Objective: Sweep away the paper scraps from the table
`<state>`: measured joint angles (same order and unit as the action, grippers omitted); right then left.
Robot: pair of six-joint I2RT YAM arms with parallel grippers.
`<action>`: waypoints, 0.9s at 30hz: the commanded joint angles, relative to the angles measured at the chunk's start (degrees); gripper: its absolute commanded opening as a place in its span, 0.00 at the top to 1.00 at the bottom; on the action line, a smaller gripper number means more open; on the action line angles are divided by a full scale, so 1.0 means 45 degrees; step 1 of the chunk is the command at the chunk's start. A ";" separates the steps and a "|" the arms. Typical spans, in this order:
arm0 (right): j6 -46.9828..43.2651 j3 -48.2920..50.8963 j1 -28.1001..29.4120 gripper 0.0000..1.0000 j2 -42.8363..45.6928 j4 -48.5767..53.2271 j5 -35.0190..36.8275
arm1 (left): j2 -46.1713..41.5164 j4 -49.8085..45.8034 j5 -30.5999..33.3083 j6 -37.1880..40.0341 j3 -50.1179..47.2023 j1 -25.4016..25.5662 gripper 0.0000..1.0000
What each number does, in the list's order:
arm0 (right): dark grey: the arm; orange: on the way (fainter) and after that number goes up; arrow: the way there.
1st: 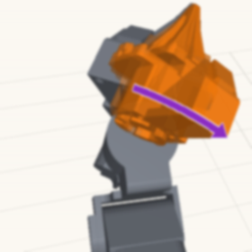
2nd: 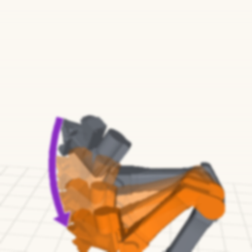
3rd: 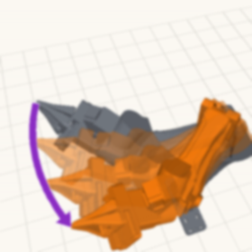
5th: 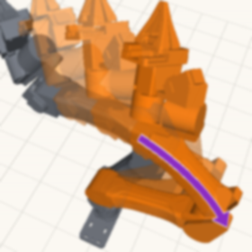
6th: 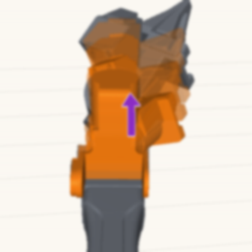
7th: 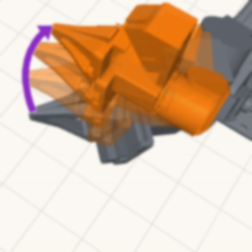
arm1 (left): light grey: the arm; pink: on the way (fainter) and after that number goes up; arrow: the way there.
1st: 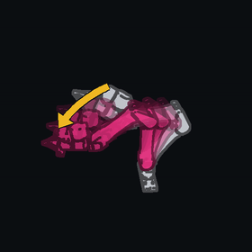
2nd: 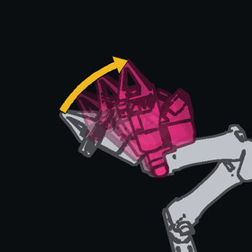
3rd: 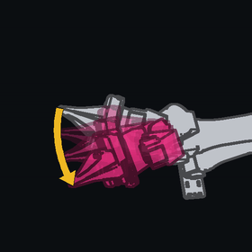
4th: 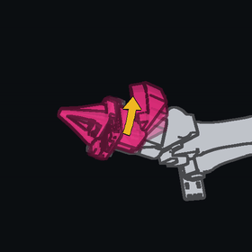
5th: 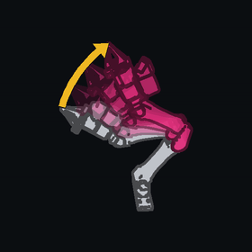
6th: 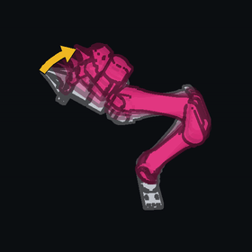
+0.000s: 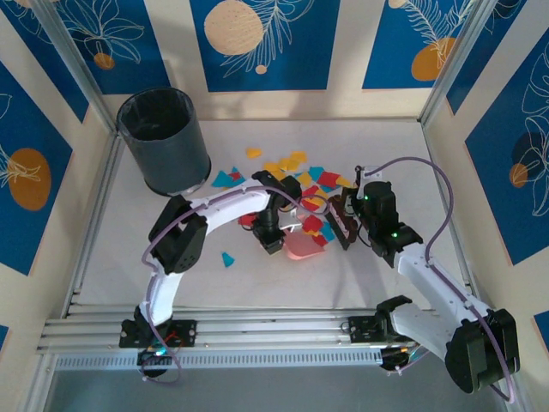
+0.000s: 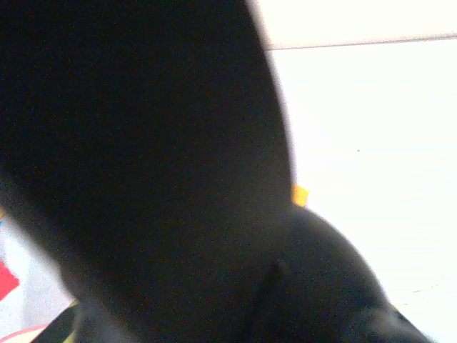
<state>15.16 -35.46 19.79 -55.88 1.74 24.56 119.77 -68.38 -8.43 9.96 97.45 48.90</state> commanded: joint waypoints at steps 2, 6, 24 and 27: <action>0.0541 0.0001 0.0194 1.00 -0.0289 0.0265 -0.0923 | 0.0480 -0.0310 0.0169 -0.0144 0.0453 0.0109 1.00; 0.0788 -0.0192 0.0267 1.00 -0.0387 0.0144 -0.1285 | 0.0418 -0.0357 -0.0219 0.0102 0.0341 0.0109 1.00; 0.1403 -0.0341 0.0157 1.00 0.0799 -0.0362 -0.0048 | -0.1606 0.0194 -0.0093 0.0002 -0.1993 -0.0835 1.00; 0.1164 -0.0379 0.0134 1.00 0.0615 -0.0727 0.0742 | -0.1955 0.0359 0.0012 -0.0122 -0.2458 -0.1160 1.00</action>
<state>20.67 -35.57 20.36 -53.10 1.69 22.46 113.34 -65.54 -8.91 9.72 88.31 45.28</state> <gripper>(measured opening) 0.270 0.267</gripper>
